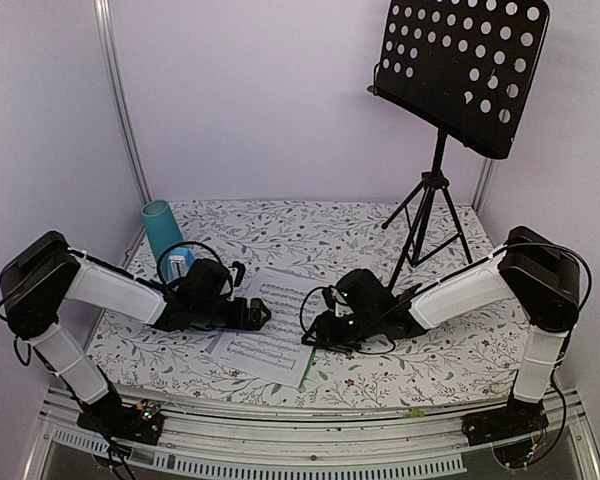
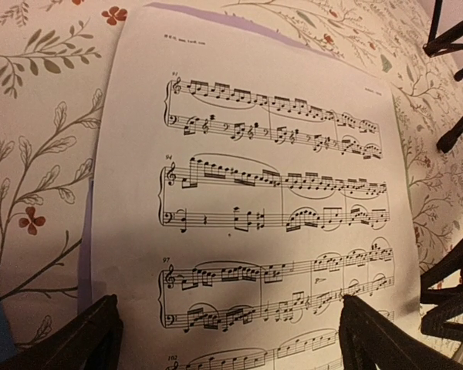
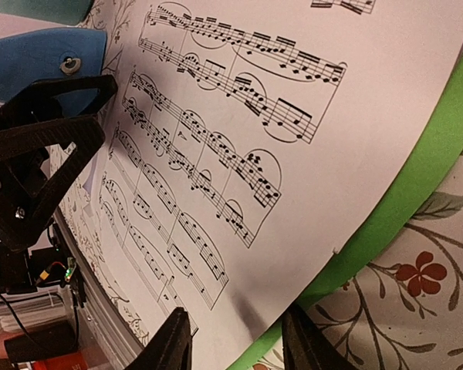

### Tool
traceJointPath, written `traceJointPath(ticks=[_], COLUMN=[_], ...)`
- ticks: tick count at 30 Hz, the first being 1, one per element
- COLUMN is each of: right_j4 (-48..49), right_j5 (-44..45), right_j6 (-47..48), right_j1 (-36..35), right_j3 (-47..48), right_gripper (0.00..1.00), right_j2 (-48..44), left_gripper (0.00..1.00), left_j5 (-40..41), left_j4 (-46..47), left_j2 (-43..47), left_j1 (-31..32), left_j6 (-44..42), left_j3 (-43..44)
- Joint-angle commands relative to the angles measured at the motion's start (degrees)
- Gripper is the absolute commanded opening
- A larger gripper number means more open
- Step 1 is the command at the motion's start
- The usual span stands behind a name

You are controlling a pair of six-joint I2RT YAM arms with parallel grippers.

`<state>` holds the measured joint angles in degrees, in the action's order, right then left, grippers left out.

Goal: Set up the instrument practice props
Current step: Pick up the sheet music.

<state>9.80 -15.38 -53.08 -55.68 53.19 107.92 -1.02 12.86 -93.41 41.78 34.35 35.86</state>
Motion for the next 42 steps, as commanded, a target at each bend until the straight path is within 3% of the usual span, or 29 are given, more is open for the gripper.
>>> traceJointPath(ticks=[1,22,42], right_j4=[1.05,-1.44,1.28], right_j5=[1.14,2.23,0.14], right_j6=[-1.29,-1.72,-4.22], right_j1=[0.68,0.69,1.3], right_j3=[-0.95,-1.77,-0.91], right_gripper=[0.37,0.31,0.31], right_j2=[0.54,-3.77,0.87], left_gripper=[0.99,0.99,0.99], left_j5=[-1.16,-1.17,-1.89], left_j4=[-0.91,-0.73,0.47], left_j2=[-1.36,-1.07,-1.25], left_j1=[0.7,1.08,1.45], left_j6=[0.55,0.72,0.81], left_j3=[0.73,0.0,-0.26])
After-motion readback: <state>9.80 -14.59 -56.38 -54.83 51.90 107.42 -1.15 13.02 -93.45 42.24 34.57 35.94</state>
